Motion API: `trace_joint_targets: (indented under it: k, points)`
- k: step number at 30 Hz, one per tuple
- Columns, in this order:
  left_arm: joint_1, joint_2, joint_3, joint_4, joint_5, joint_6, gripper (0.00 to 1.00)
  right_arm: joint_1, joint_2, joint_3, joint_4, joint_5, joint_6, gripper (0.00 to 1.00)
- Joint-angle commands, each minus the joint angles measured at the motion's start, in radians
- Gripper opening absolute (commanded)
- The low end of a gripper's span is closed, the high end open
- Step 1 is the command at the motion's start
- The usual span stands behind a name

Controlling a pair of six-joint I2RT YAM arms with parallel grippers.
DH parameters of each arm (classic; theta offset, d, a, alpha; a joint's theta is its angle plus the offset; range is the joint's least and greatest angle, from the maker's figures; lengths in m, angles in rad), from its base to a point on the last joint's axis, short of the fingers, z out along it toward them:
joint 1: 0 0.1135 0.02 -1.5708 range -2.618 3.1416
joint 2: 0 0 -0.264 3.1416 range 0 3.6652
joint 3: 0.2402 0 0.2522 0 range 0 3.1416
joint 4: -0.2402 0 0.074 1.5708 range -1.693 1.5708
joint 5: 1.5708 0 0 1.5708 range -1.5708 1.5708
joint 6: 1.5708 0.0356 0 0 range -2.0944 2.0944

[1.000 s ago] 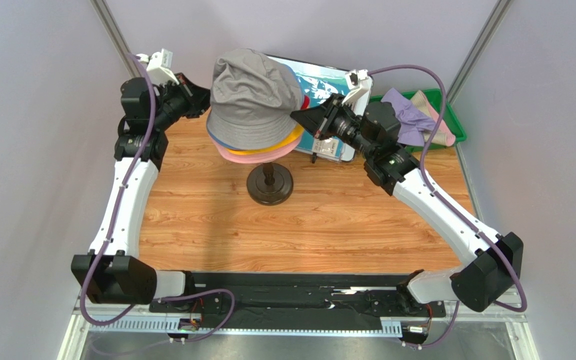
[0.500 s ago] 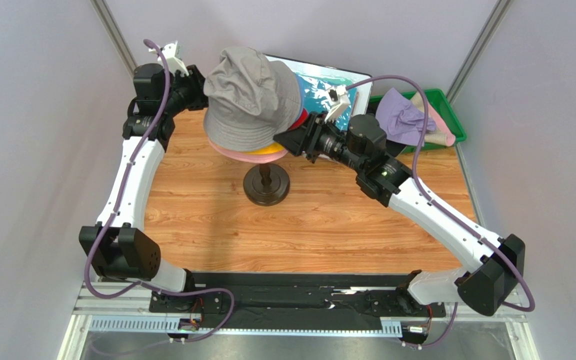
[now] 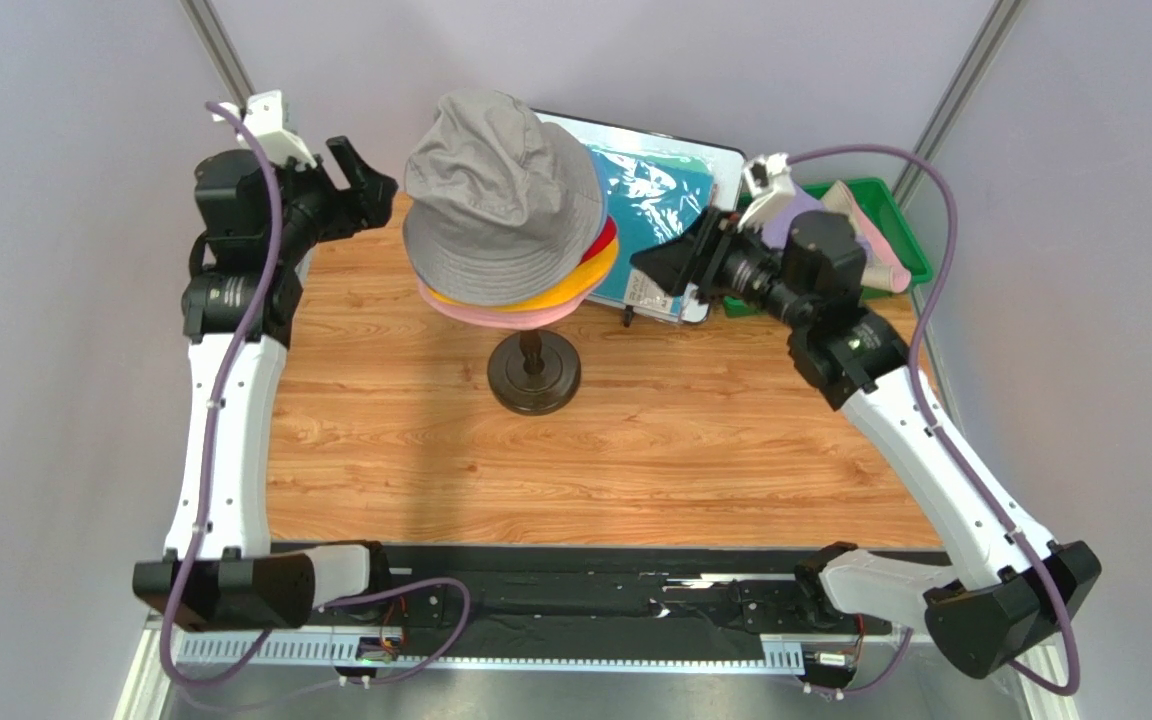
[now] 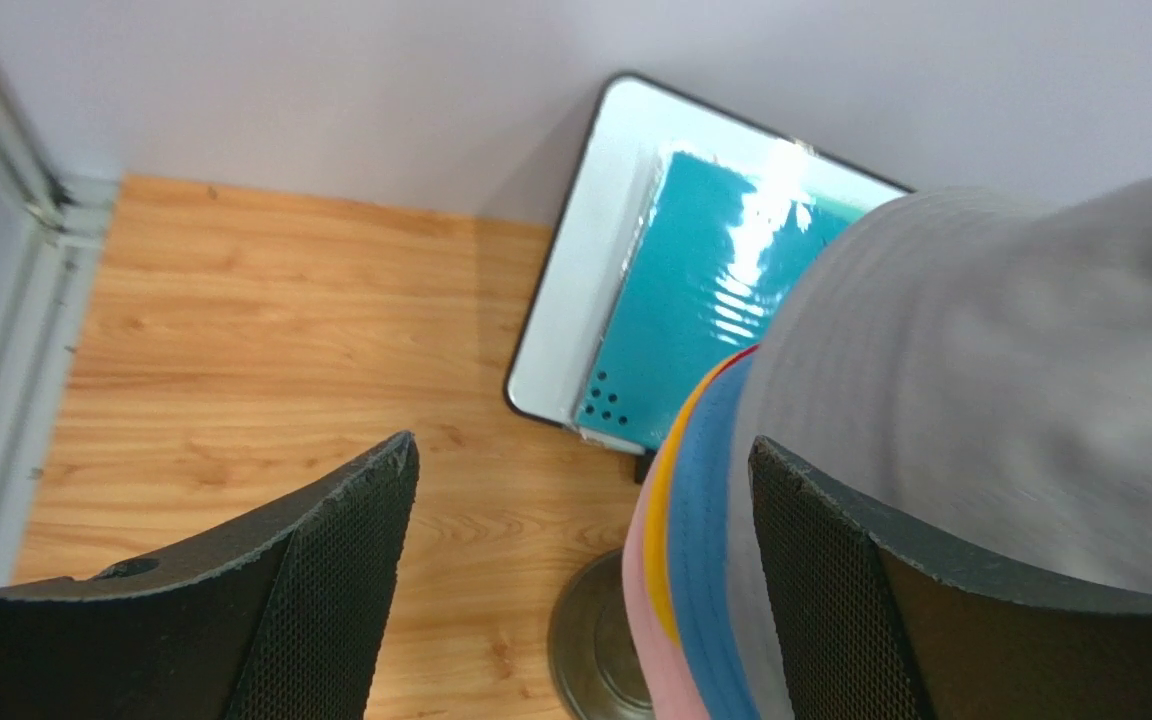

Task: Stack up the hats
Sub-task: Stack the hat on the hat.

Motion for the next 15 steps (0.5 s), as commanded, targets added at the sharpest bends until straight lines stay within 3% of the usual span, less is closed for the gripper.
trace_joint_targets:
  k: [1,7,9,15]
  points:
    - [-0.034,-0.131,0.038,0.010,-0.144,0.061,0.86,-0.084,0.086,0.186,0.068,-0.198,-0.028,0.58]
    - [-0.192,-0.211,0.087,0.047,-0.155,0.072,0.86,-0.116,0.240,0.322,0.264,-0.333,0.065,0.58]
    - [-0.248,-0.201,0.121,0.054,-0.112,0.070,0.92,-0.118,0.312,0.377,0.312,-0.357,0.092,0.58]
    - [-0.308,-0.096,0.190,0.036,-0.045,0.078,0.93,-0.121,0.490,0.497,0.406,-0.430,0.175,0.57]
